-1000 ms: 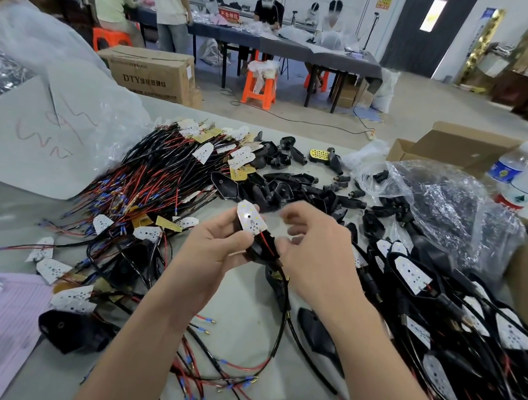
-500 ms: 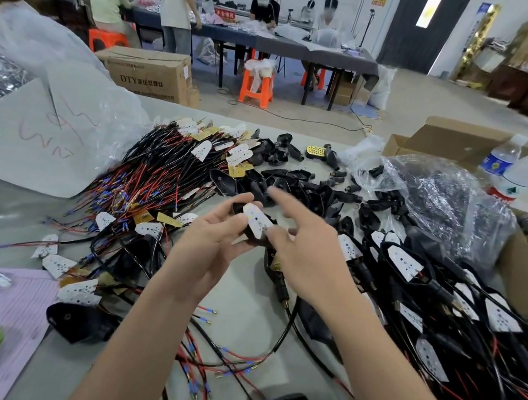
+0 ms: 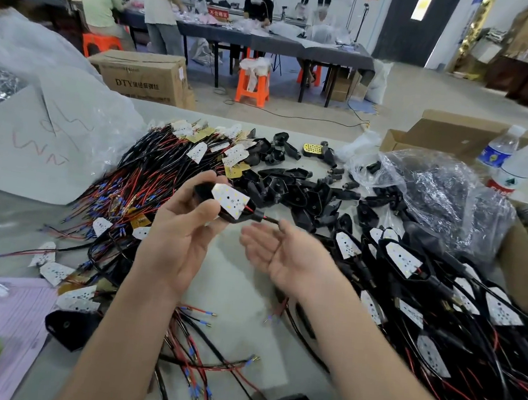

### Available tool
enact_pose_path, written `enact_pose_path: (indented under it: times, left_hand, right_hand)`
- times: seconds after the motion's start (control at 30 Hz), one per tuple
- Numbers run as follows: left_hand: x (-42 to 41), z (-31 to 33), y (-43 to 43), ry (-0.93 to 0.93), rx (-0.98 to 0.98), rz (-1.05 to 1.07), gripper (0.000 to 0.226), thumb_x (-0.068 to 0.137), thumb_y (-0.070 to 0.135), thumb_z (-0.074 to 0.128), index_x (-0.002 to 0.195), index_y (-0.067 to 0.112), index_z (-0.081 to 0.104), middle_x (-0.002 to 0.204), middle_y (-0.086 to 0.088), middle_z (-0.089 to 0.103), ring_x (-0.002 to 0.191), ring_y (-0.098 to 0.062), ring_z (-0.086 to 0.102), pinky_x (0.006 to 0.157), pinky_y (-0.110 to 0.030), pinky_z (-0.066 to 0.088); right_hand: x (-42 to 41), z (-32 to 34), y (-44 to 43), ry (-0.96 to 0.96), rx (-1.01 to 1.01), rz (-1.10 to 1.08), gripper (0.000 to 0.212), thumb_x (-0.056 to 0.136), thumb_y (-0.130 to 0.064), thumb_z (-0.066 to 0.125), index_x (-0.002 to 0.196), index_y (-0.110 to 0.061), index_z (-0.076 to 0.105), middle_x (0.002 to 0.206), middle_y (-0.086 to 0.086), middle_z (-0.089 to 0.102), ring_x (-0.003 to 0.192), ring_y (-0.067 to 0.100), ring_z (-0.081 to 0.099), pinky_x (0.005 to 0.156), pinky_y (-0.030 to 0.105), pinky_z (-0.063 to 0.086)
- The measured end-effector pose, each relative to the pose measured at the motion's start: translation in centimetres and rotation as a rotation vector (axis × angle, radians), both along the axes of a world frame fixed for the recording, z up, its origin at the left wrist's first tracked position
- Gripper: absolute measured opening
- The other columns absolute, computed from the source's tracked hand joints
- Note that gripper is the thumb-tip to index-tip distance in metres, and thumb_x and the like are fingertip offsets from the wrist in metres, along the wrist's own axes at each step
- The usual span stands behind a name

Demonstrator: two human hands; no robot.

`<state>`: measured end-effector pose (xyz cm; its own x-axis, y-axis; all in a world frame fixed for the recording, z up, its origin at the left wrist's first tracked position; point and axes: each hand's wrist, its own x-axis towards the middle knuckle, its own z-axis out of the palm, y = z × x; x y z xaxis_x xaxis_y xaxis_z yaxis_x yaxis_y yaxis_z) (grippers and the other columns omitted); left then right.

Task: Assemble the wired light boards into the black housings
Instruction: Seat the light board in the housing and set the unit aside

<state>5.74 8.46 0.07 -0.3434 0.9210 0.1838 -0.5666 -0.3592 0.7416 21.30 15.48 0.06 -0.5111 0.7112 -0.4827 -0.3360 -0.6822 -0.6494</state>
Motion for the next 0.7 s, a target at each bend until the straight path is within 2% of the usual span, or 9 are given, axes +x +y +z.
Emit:
enact_pose_path:
  times: [0.07, 0.13, 0.2, 0.27, 0.33, 0.4, 0.5, 0.57, 0.7]
  left_hand:
    - [-0.5, -0.2, -0.9, 0.129, 0.036, -0.003, 0.038, 0.076, -0.006, 0.068, 0.104, 0.017, 0.079, 0.113, -0.007, 0.074, 0.108, -0.025, 0.068, 0.086, -0.028, 0.060]
    - [-1.0, -0.7, -1.7, 0.212, 0.027, -0.026, 0.049, 0.063, -0.010, 0.072, 0.104, 0.015, 0.078, 0.114, -0.012, 0.073, 0.112, -0.028, 0.067, 0.092, -0.031, 0.059]
    - [-1.2, -1.4, -2.6, 0.279, 0.003, -0.161, 0.054, 0.057, -0.014, 0.071, 0.101, 0.015, 0.079, 0.111, -0.011, 0.074, 0.110, -0.024, 0.069, 0.092, -0.032, 0.058]
    - [-0.7, -2.0, -3.4, 0.355, -0.039, -0.324, 0.040, 0.061, -0.009, 0.075, 0.094, 0.012, 0.080, 0.100, -0.006, 0.074, 0.100, -0.018, 0.071, 0.088, -0.032, 0.058]
    - [-0.1, -2.4, -3.3, 0.336, -0.153, -0.306, 0.025, 0.065, -0.003, 0.081, 0.087, 0.009, 0.081, 0.092, -0.007, 0.073, 0.092, -0.018, 0.072, 0.084, -0.031, 0.059]
    - [0.5, -2.6, -2.4, 0.183, -0.299, -0.153, 0.017, 0.072, 0.003, 0.080, 0.087, 0.011, 0.082, 0.093, -0.010, 0.077, 0.093, -0.022, 0.075, 0.077, -0.030, 0.061]
    - [0.7, -2.6, 0.0, 0.073, -0.455, -0.057, 0.026, 0.096, 0.020, 0.060, 0.112, 0.006, 0.075, 0.111, -0.014, 0.077, 0.108, -0.025, 0.073, 0.079, -0.034, 0.064]
    - [0.6, -2.4, 1.5, 0.081, -0.500, -0.078, 0.031, 0.105, 0.025, 0.050, 0.122, 0.007, 0.068, 0.113, -0.011, 0.076, 0.105, -0.023, 0.073, 0.086, -0.034, 0.062]
    - [-0.4, -1.5, 3.8, 0.155, -0.506, -0.022, 0.022, 0.105, 0.023, 0.052, 0.105, 0.017, 0.073, 0.086, 0.002, 0.076, 0.083, -0.012, 0.069, 0.085, -0.030, 0.051]
  right_hand:
    - [-0.4, 2.0, 1.9, -0.009, 0.063, -0.007, 0.037, 0.111, -0.027, 0.036, 0.108, 0.001, 0.061, 0.072, 0.015, 0.074, 0.055, 0.023, 0.071, 0.055, 0.029, 0.058]
    - [-0.7, 3.9, 3.4, -0.058, 0.151, 0.010, 0.032, 0.109, -0.022, 0.043, 0.106, 0.000, 0.065, 0.080, 0.014, 0.076, 0.059, 0.021, 0.071, 0.056, 0.030, 0.058]
    - [-1.1, 5.5, 4.2, -0.056, 0.218, 0.025, 0.028, 0.108, -0.018, 0.045, 0.101, -0.001, 0.066, 0.077, 0.011, 0.074, 0.056, 0.018, 0.068, 0.052, 0.027, 0.056]
    - [-1.5, 6.6, 4.3, -0.032, 0.280, 0.064, 0.028, 0.108, -0.015, 0.043, 0.096, -0.002, 0.065, 0.065, 0.007, 0.068, 0.048, 0.014, 0.061, 0.046, 0.023, 0.051]
    - [-1.5, 6.6, 3.8, -0.105, 0.408, 0.110, 0.024, 0.107, -0.012, 0.045, 0.099, -0.002, 0.067, 0.060, 0.006, 0.063, 0.045, 0.013, 0.053, 0.044, 0.022, 0.046]
    - [-1.0, 5.4, 3.0, -0.251, 0.598, 0.156, 0.019, 0.104, -0.007, 0.048, 0.108, -0.005, 0.067, 0.060, 0.009, 0.062, 0.043, 0.015, 0.046, 0.042, 0.023, 0.040]
    - [-0.5, 2.5, 1.2, -0.474, 0.845, 0.254, 0.021, 0.098, -0.003, 0.051, 0.101, -0.010, 0.070, 0.059, 0.013, 0.062, 0.038, 0.013, 0.041, 0.040, 0.022, 0.034]
    - [-0.2, 0.5, 0.2, -0.582, 0.902, 0.333, 0.022, 0.093, -0.005, 0.052, 0.092, -0.011, 0.072, 0.055, 0.011, 0.061, 0.038, 0.012, 0.040, 0.042, 0.023, 0.032]
    - [1.0, -2.1, -1.0, -0.674, 0.891, 0.431, 0.024, 0.086, -0.014, 0.052, 0.089, -0.023, 0.074, 0.052, 0.005, 0.063, 0.041, 0.010, 0.041, 0.041, 0.019, 0.033]
